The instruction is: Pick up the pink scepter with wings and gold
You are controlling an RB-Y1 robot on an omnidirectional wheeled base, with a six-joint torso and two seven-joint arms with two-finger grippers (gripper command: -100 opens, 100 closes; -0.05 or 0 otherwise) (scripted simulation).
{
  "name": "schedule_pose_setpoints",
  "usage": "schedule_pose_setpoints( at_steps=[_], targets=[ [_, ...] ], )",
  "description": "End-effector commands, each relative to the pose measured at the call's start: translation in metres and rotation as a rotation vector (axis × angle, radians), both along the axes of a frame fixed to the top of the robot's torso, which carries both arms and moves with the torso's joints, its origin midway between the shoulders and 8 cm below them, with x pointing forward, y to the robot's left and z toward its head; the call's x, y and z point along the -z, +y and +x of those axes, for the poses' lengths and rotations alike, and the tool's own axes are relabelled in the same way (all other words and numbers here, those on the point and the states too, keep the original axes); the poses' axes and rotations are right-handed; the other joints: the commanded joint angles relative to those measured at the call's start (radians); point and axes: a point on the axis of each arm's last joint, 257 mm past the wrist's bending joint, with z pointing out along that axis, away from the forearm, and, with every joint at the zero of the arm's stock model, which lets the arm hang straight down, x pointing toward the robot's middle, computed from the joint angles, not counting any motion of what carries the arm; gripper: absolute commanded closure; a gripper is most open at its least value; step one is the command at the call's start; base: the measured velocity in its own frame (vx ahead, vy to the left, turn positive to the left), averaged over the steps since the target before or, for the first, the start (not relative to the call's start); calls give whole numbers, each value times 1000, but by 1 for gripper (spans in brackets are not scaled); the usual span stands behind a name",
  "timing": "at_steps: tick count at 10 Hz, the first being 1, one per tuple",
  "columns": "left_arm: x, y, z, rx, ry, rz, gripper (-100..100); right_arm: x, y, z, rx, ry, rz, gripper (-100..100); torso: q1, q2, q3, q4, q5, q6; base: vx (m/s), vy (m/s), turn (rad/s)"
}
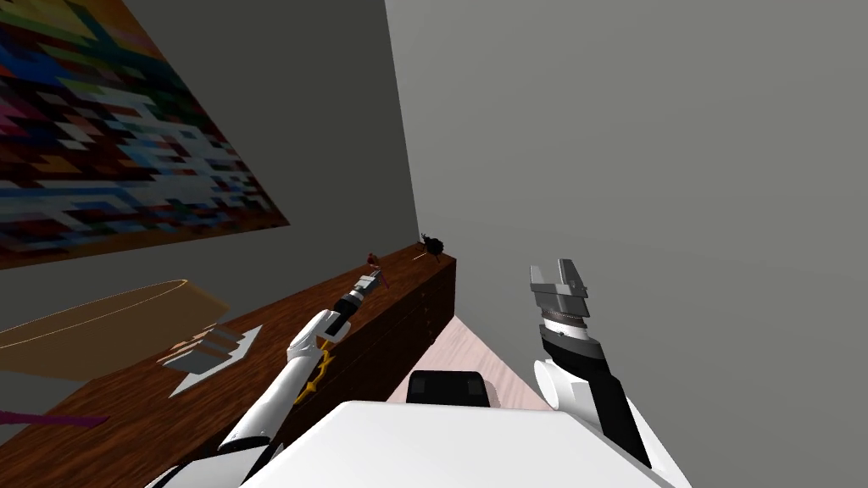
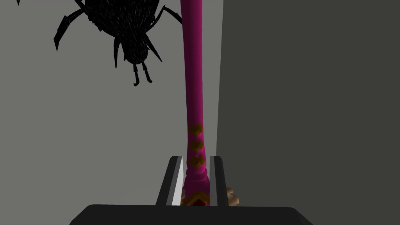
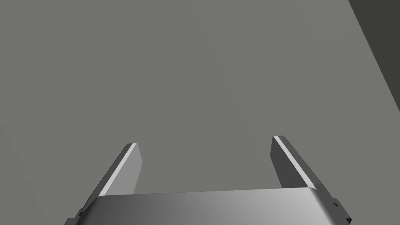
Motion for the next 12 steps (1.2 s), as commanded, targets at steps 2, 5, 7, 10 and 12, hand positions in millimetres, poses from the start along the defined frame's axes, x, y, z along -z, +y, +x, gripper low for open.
schedule_pose_setpoints(
  at_steps=[2,5,7,10,12],
  targets=[
    [8,3,-17,-5,16,5,100,0,0,0,0,0,0,0,1,1,1,0,0,-1,11,1,8],
    [5,20,-41,-31,18,21,100,0,0,0,0,0,0,0,1,0,0,0,0,-1,35,-5,-82],
    [-7,33,-58,-52,5,41,100,0,0,0,0,0,0,0,0,1,1,1,-1,0,39,-10,-115],
    [-11,48,-82,-78,14,67,100,0,0,0,0,0,0,0,0,1,1,1,-1,0,39,-2,-81],
    [-9,49,-85,-78,20,67,100,0,0,0,0,0,0,0,0,2,1,1,-1,-2,15,-2,19]
  ],
)
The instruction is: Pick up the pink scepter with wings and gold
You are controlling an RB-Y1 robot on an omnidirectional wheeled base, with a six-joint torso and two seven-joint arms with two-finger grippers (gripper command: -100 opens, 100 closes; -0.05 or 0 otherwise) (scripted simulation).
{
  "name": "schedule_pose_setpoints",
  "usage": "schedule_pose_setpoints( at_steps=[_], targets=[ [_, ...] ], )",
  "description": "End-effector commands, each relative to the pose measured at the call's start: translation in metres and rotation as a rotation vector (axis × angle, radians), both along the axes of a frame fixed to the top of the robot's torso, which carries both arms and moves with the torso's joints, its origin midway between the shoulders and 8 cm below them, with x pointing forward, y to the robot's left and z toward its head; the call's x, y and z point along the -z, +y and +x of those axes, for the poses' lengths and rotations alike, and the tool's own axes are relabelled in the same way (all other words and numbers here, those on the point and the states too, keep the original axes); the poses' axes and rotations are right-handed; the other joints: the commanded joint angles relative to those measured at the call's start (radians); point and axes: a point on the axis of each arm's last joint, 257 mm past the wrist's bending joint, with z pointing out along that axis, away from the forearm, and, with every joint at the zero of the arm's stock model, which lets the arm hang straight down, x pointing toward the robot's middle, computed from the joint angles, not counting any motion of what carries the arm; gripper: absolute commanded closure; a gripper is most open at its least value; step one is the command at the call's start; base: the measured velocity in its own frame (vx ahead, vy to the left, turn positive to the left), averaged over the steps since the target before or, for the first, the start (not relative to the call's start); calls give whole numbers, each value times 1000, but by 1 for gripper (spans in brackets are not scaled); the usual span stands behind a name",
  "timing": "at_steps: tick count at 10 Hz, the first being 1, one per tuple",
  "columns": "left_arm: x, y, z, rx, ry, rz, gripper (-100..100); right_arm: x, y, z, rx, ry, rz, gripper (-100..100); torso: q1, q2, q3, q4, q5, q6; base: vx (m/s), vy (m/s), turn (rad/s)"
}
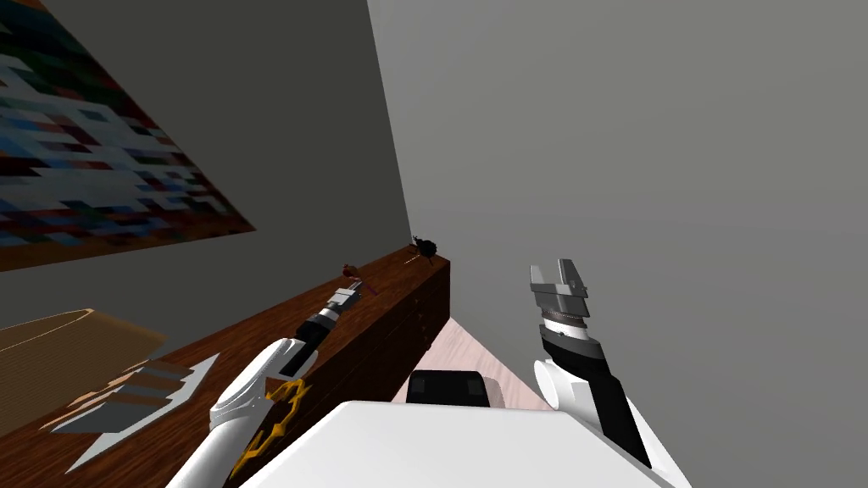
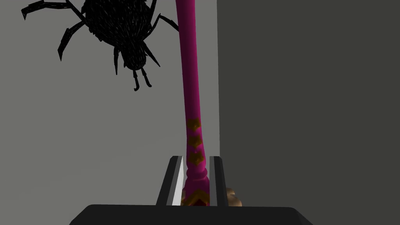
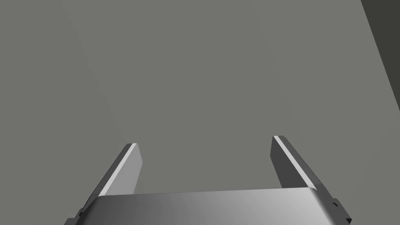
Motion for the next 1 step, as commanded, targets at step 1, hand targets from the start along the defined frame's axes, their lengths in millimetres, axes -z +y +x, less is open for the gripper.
schedule_pose_setpoints(
  at_steps=[1],
  targets=[
    [0,0,0,0,0,0,0,0,0,0,0,0,0,0,0,0,0,0,0,0,0,0,0]
  ],
)
